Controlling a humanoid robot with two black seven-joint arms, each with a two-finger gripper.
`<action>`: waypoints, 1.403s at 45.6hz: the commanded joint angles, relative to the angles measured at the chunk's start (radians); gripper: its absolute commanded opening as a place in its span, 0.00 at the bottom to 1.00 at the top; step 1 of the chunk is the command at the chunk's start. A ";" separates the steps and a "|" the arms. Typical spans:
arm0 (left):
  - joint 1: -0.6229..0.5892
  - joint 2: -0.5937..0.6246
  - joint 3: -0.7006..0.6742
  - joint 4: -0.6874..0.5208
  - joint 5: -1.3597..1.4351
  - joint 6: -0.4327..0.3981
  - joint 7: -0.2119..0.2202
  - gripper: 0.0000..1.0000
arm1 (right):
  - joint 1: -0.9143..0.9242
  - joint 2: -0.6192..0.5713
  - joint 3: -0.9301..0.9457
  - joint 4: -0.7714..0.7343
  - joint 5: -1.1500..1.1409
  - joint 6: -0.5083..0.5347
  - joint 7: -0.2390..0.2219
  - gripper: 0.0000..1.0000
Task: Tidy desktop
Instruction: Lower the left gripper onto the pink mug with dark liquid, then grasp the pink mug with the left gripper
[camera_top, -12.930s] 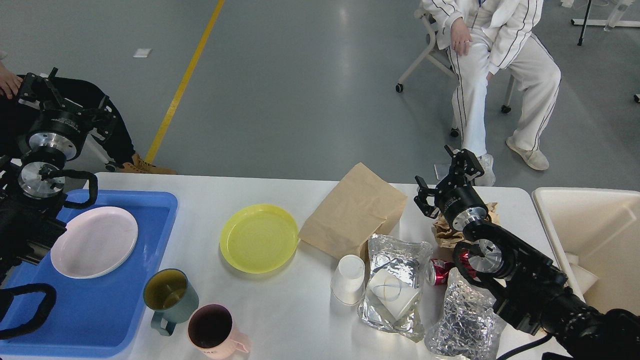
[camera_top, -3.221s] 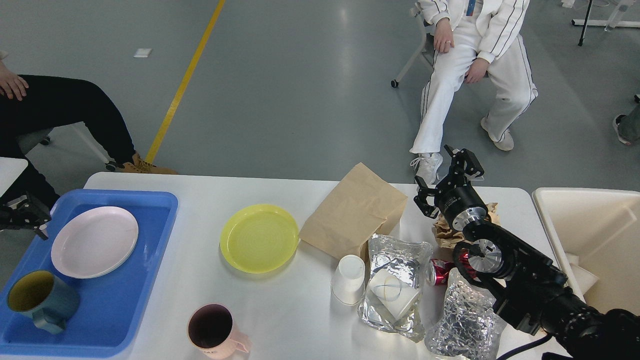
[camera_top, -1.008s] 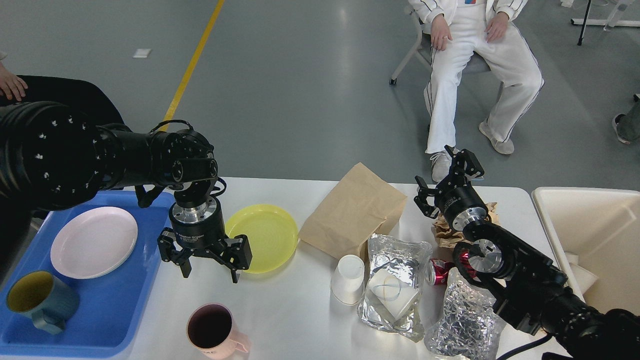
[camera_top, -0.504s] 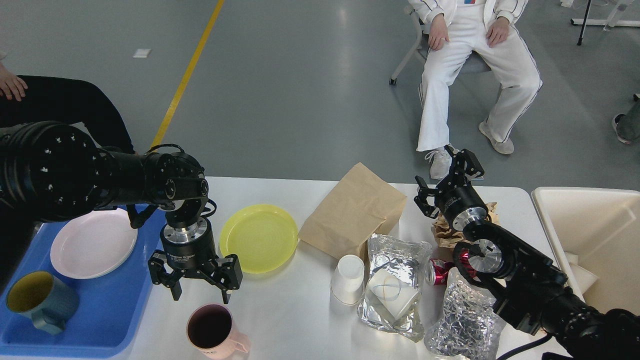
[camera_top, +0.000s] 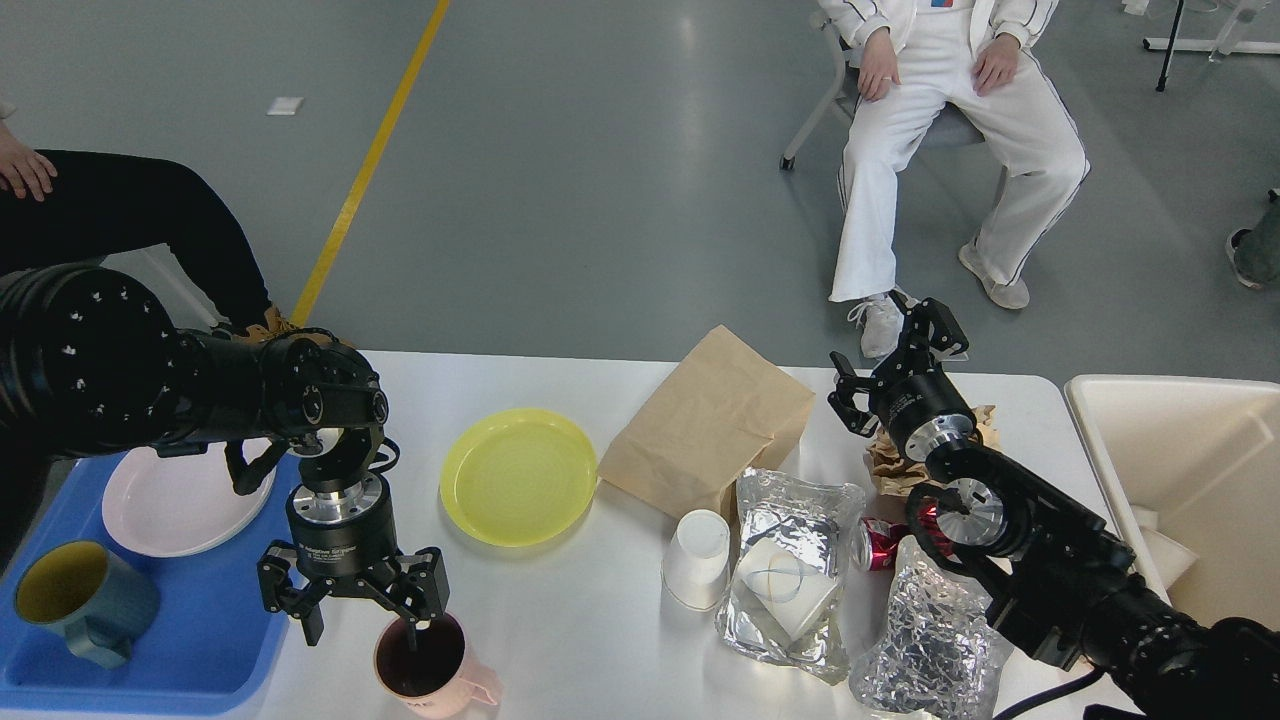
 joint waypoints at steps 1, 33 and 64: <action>0.001 0.002 0.000 0.009 0.000 0.000 -0.004 0.91 | 0.000 0.000 0.000 0.000 -0.001 0.000 0.000 1.00; 0.024 -0.010 -0.003 0.014 0.000 0.000 -0.002 0.50 | 0.000 0.000 0.000 0.000 -0.001 0.000 0.000 1.00; 0.038 -0.013 -0.001 0.012 -0.003 0.000 -0.005 0.13 | 0.000 0.000 0.000 0.000 -0.001 0.000 0.000 1.00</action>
